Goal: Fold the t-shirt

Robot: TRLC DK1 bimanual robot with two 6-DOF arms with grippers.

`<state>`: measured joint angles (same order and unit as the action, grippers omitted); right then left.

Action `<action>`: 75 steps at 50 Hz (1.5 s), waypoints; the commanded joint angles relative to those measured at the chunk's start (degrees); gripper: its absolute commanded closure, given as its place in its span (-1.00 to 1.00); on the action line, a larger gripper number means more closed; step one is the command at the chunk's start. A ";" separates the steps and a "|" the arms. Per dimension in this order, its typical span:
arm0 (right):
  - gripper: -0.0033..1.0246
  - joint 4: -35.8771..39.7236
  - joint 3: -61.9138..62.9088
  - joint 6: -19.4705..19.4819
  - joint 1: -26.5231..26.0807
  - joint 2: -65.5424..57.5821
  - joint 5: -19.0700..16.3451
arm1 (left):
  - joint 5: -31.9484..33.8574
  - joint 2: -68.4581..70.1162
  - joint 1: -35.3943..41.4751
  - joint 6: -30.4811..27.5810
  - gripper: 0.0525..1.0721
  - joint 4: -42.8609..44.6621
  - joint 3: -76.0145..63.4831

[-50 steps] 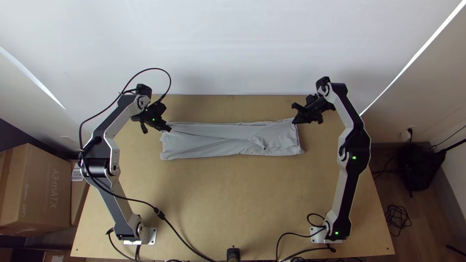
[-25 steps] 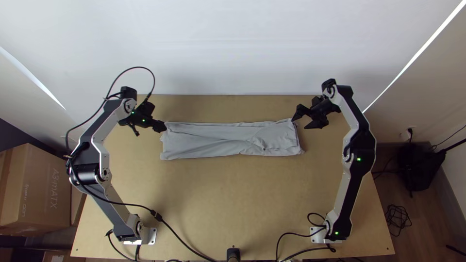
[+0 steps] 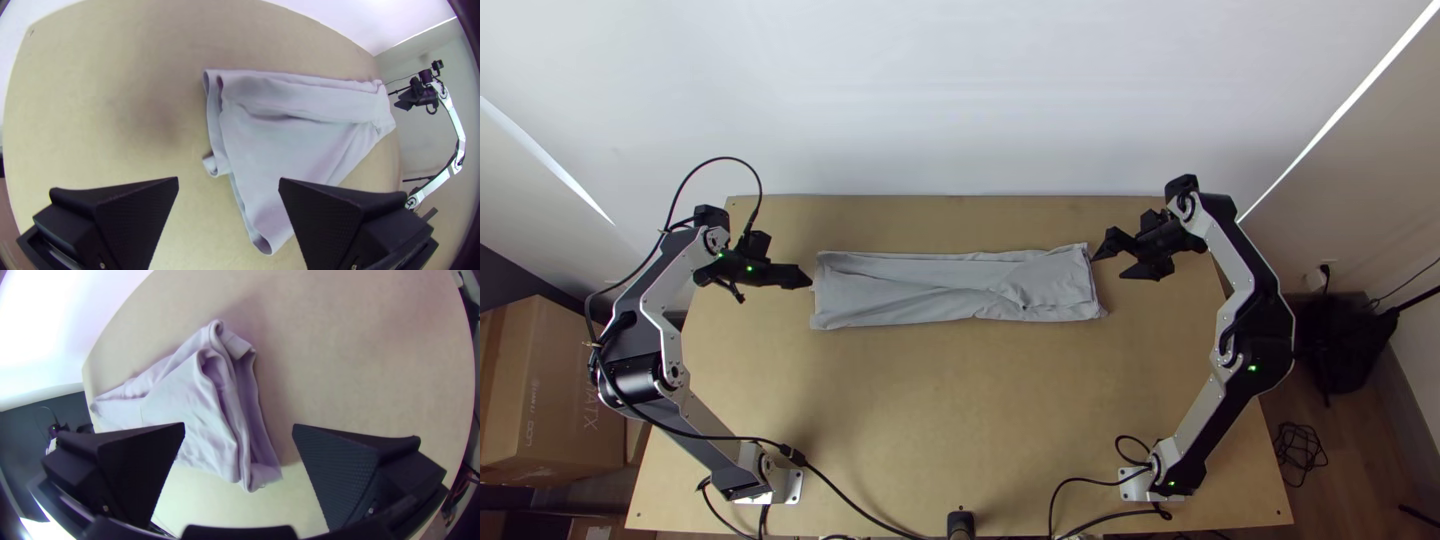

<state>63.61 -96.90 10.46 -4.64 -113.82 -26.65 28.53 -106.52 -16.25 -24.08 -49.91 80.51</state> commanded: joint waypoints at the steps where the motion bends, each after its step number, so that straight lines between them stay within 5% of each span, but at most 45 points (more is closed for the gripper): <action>1: -0.93 -0.25 2.86 0.00 -0.37 3.34 -0.86 | 1.88 1.31 -0.98 0.17 -0.89 -0.45 -3.52; 46: -0.93 -4.64 12.09 2.02 3.15 11.52 -1.29 | -1.46 -5.01 12.74 14.85 -0.87 19.15 -9.67; 50: -0.93 -4.73 12.35 2.37 3.41 12.13 -1.29 | -2.43 -3.96 13.00 15.90 -0.50 23.10 -11.25; 55: -0.93 -4.82 12.97 2.46 3.68 12.92 -1.29 | -2.43 -3.70 12.30 16.34 0.54 23.46 -11.43; 58: -0.93 -4.90 13.32 2.46 3.77 13.36 -1.29 | -2.43 -3.43 11.15 16.08 0.96 23.28 -11.87; 75: -0.93 -7.36 17.63 2.46 3.59 16.88 -1.21 | -1.64 0.00 -7.04 4.74 0.95 13.88 -10.46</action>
<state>57.06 -81.19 12.01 -1.23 -99.20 -27.68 27.94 -107.77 -17.02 -14.31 -32.08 69.67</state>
